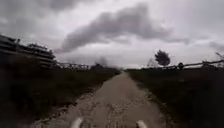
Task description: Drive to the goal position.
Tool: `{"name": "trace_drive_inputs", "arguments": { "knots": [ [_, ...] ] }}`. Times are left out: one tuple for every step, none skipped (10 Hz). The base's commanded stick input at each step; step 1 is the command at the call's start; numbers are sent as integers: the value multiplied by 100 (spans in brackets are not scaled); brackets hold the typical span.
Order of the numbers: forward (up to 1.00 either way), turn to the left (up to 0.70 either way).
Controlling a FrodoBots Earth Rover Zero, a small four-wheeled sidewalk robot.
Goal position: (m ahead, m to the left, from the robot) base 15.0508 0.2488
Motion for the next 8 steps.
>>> {"name": "trace_drive_inputs", "arguments": {
  "knots": [
    [70,-2],
    [70,-2],
    [70,-2],
    [70,-2],
    [70,-2],
    [70,-2],
    [70,-25],
    [70,-16]
  ]
}}
